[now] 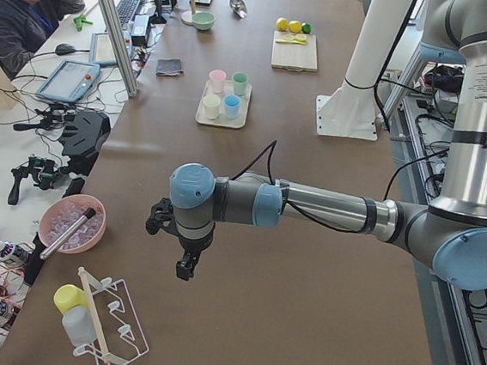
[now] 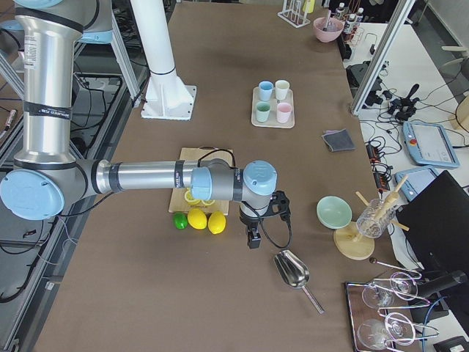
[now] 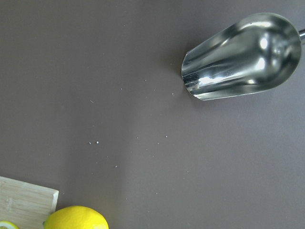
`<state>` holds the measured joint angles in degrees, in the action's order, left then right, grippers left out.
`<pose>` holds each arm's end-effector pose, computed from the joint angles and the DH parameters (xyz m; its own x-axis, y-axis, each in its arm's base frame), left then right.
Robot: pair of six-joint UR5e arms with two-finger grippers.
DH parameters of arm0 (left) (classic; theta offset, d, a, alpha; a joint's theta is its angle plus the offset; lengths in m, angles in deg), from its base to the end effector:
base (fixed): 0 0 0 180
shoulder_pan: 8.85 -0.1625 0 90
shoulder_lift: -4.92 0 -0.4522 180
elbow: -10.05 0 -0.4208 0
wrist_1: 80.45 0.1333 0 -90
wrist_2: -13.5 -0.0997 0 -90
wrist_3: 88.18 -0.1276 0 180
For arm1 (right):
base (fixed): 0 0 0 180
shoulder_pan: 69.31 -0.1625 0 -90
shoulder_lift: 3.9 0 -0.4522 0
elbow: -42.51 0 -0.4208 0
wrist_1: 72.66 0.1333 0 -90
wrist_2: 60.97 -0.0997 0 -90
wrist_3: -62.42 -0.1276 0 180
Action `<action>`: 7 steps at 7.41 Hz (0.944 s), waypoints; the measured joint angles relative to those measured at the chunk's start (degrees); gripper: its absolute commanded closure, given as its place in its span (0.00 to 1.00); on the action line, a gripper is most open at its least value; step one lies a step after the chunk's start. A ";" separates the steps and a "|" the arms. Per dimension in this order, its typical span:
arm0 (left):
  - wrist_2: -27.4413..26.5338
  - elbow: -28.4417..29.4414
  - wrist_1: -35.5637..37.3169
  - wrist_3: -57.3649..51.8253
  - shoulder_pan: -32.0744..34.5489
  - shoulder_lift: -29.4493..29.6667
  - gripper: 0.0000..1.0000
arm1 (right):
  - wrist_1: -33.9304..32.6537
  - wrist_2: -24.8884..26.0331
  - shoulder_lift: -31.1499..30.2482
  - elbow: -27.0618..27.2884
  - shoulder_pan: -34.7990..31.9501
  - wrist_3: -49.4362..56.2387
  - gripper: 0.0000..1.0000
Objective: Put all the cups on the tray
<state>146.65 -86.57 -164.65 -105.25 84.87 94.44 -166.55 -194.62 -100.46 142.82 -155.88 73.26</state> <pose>-0.0793 -0.5108 0.6622 0.7153 0.2515 -0.6520 -0.1518 0.9666 0.2064 0.0172 -0.4696 0.6768 0.6982 -0.2286 0.6784 0.1946 0.9726 0.1274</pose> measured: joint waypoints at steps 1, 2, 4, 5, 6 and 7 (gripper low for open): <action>0.00 -0.15 -0.12 -0.04 0.00 0.03 0.02 | 0.01 -0.02 -0.02 -0.05 0.03 0.02 0.00; 0.00 -0.28 -0.25 -0.06 0.02 0.02 0.02 | 0.01 -0.03 -0.02 -0.07 0.06 0.00 0.00; 0.00 -0.44 -0.34 -0.08 0.05 0.02 0.02 | 0.02 -0.03 0.00 -0.01 0.22 0.03 0.00; 0.00 -0.45 -0.44 -0.12 0.05 0.03 0.02 | 0.02 -0.05 0.03 -0.01 0.30 0.05 0.00; 0.00 -0.44 -0.59 -0.14 0.06 0.04 0.02 | 0.02 -0.09 0.02 0.00 0.32 0.06 0.00; 0.00 -0.40 -0.66 -0.15 0.06 0.03 0.02 | 0.01 -0.11 0.00 0.01 0.35 0.07 0.00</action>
<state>146.65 -86.97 -165.31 -105.40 84.93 94.47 -166.53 -194.73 -100.46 142.83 -155.54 73.32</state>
